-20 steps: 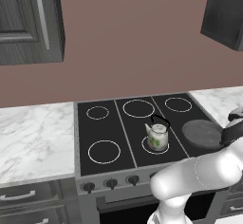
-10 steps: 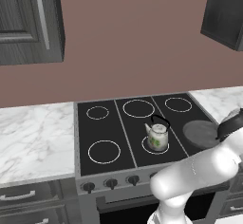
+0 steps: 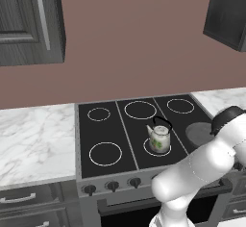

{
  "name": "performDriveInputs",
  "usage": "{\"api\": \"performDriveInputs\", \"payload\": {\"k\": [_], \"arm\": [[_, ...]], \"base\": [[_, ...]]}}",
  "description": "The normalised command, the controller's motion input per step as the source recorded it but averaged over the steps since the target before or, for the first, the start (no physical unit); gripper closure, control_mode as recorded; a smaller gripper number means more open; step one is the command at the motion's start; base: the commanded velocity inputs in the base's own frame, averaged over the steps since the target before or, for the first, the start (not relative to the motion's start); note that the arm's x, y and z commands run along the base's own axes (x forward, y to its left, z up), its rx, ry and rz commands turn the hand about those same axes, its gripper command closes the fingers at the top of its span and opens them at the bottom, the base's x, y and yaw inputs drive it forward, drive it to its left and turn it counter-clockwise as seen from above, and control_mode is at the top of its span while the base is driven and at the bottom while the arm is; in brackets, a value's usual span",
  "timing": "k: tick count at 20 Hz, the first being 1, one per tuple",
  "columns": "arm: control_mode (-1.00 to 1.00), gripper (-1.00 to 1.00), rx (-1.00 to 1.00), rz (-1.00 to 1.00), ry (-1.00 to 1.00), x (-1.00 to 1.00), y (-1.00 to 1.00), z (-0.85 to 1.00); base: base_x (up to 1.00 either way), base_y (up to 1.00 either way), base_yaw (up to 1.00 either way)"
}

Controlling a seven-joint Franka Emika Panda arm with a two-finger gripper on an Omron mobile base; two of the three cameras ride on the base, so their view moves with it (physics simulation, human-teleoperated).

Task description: Pick the pan from the cabinet and place it on the stove. Then turn on the stove burner for the pan.

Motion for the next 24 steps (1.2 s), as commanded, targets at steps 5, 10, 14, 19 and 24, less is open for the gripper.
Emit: {"api": "performDriveInputs", "payload": {"k": [5, 10, 14, 19, 24], "arm": [[-1.0, -1.0, 0.0, -0.02, 0.1, 0.0, 0.06, 0.0], [-1.0, -1.0, 0.01, -0.01, 0.03, -0.2, 0.0, 0.01], [-1.0, -1.0, 0.0, 0.0, -0.02, -0.65, 0.0, 0.07], [-1.0, -1.0, 0.0, 0.0, -0.05, -0.7, 0.2, 0.05], [-1.0, -1.0, 0.0, 0.01, -0.07, -0.59, 0.39, 0.18]], "base": [[0.0, 0.0, 0.0], [0.0, 0.0, 0.0], [0.0, 0.0, 0.0], [0.0, 0.0, 0.0], [0.0, 0.0, 0.0]]}}
